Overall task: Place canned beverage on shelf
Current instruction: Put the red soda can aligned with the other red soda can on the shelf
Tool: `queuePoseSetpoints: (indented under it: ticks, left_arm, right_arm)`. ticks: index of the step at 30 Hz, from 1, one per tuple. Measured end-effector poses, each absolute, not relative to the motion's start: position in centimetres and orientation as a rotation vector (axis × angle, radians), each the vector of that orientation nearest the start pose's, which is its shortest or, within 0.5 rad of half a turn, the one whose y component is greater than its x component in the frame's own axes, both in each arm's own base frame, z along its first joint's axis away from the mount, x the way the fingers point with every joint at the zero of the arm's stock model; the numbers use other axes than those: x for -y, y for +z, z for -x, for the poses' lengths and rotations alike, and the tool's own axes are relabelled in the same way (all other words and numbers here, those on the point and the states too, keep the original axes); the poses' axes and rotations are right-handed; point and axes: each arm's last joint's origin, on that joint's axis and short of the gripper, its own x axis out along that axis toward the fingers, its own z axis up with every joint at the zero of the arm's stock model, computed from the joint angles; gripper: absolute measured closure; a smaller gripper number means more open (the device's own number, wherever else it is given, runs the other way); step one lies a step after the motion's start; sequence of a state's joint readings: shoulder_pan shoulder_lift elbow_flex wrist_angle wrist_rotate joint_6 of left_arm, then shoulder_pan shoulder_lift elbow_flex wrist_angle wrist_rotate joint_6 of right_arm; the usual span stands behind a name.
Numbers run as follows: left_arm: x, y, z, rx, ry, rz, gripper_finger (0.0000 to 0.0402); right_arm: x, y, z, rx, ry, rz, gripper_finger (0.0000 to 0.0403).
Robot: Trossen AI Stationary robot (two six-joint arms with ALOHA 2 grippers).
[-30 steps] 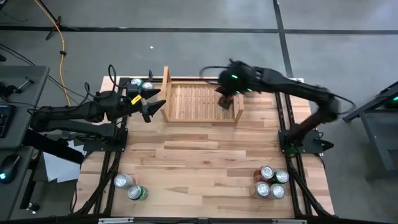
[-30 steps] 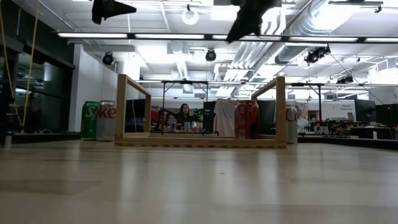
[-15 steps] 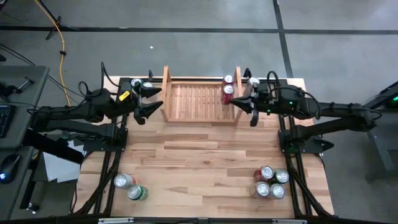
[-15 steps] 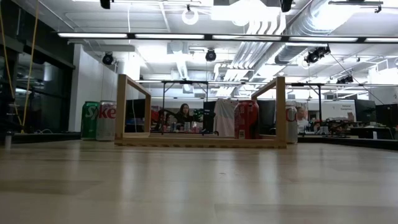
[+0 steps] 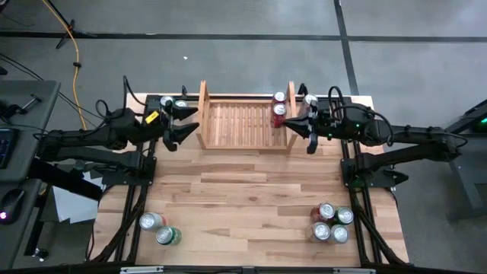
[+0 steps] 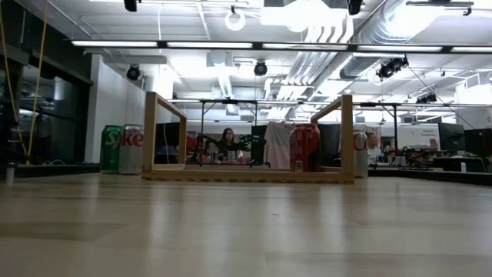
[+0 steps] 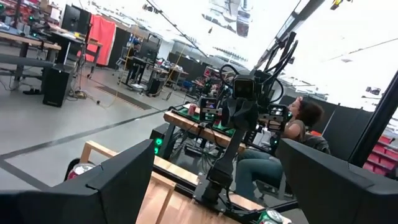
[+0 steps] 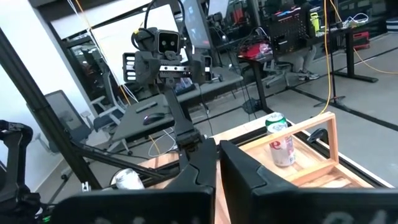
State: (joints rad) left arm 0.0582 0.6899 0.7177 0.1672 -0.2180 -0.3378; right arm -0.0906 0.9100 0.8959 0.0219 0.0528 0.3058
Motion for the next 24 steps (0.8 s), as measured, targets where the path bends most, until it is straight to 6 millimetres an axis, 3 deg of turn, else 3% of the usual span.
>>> queuePoseSetpoints:
  ticks: [12, 24]
  left_arm:
    - [-1.51, 35.81, -15.29, 0.252, 0.238, 0.352, 0.0067]
    - [-1.53, 35.82, -15.29, 0.254, 0.242, 0.352, 0.0067]
  right_arm:
    - [1.96, 36.90, -19.95, 0.027, -0.139, -0.305, 0.0338]
    - [1.96, 36.93, -19.95, 0.029, -0.138, -0.303, 0.0334]
